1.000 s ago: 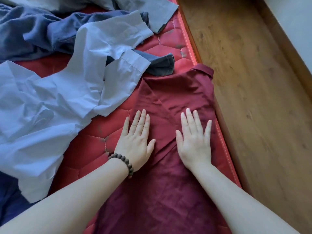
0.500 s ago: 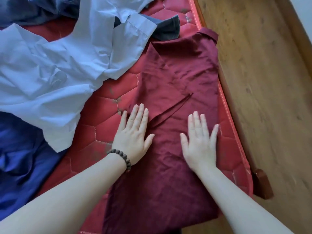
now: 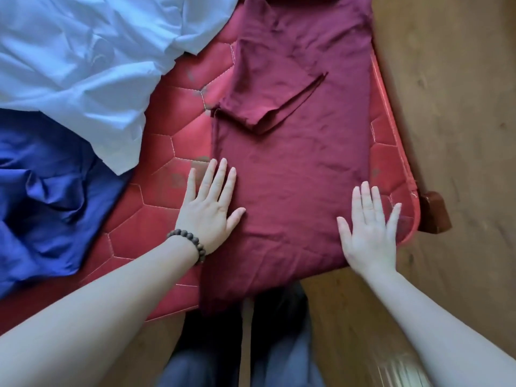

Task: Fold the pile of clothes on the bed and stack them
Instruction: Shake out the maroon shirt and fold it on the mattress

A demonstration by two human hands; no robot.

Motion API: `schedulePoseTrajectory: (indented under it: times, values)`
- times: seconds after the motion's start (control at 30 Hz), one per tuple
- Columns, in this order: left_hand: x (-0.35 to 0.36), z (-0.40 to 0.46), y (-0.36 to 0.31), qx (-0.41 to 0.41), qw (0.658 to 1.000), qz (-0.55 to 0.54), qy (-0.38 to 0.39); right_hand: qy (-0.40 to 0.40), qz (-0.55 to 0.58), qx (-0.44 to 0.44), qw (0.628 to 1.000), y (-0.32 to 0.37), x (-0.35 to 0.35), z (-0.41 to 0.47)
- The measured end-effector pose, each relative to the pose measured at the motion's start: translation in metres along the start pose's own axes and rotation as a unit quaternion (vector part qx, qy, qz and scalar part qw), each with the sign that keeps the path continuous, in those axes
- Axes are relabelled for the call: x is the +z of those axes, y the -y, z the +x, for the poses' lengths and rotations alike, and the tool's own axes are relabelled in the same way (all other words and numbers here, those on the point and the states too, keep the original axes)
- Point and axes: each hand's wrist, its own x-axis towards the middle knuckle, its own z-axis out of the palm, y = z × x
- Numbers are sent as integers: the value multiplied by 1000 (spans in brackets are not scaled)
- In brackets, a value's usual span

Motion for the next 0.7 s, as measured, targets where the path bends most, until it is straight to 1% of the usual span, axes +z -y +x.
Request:
schedulePoseTrajectory:
  times: [0.07,0.13,0.17,0.2,0.23,0.33,0.4,0.43,0.5,0.6,0.67,0.7]
  values:
    - [3,-12,-21,34,999,-19,-16,-14,16,-34,999,28,1,-13]
    - [10,-27,-41,99,995,-23,-12,-17,29,-120,992,66,11,-32]
    - [15,-35,-46,120,993,-20,-7,-10,28,-159,987,83,17,-42]
    - [20,-42,-45,127,992,-19,-4,-7,24,-179,983,93,23,-51]
    - [24,-47,-40,124,992,-19,-5,-5,25,-177,984,96,27,-56]
    - [27,-62,-13,119,993,-22,1,14,27,-92,995,70,28,-67]
    - [25,-70,10,153,988,-13,6,36,16,-59,997,38,22,-77]
    - [25,-72,21,174,985,-9,0,44,16,-55,997,22,17,-80]
    - [22,-73,43,199,980,-1,-22,34,28,-52,998,-11,5,-80]
    - [17,-68,63,195,979,23,-49,-5,13,-47,999,-51,-12,-64]
    - [12,-62,60,211,976,16,-52,-20,5,-85,996,-56,-19,-50]
    - [11,-57,55,226,973,17,-52,-22,0,-119,993,-53,-17,-42]
